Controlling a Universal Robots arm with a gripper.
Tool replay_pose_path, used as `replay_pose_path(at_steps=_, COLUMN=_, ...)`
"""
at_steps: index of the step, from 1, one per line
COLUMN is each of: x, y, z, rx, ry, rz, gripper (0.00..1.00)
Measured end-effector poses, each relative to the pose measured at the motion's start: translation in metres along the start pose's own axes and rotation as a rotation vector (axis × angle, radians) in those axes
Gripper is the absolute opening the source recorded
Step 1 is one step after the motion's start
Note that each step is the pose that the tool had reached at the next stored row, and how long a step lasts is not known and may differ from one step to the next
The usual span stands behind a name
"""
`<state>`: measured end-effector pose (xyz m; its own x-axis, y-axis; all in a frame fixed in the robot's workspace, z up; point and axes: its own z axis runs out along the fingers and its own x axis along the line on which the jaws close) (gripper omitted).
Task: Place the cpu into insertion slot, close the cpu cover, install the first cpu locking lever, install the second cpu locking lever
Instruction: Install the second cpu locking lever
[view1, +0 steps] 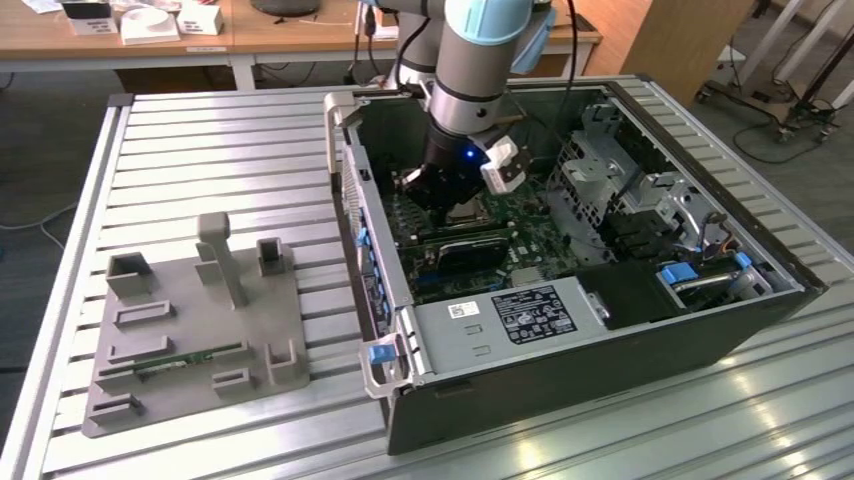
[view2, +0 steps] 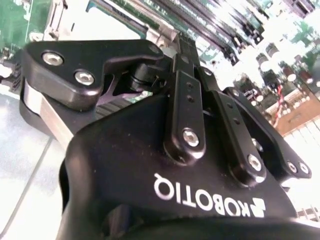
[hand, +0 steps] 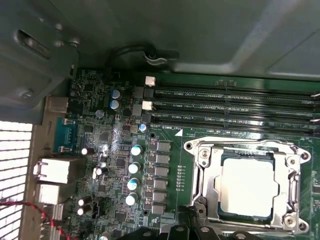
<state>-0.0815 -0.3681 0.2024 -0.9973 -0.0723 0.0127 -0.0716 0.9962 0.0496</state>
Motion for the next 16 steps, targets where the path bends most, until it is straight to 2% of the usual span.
replay_pose_path(at_steps=9, x=0.0001, y=0.0026, z=-0.0180, rx=0.0002, ry=0.0000, rz=0.000, gripper=0.11)
replay_pose_path(at_steps=16, x=0.0001, y=0.0031, z=-0.0187, rx=0.0003, ry=-0.0001, rz=0.000, gripper=0.11)
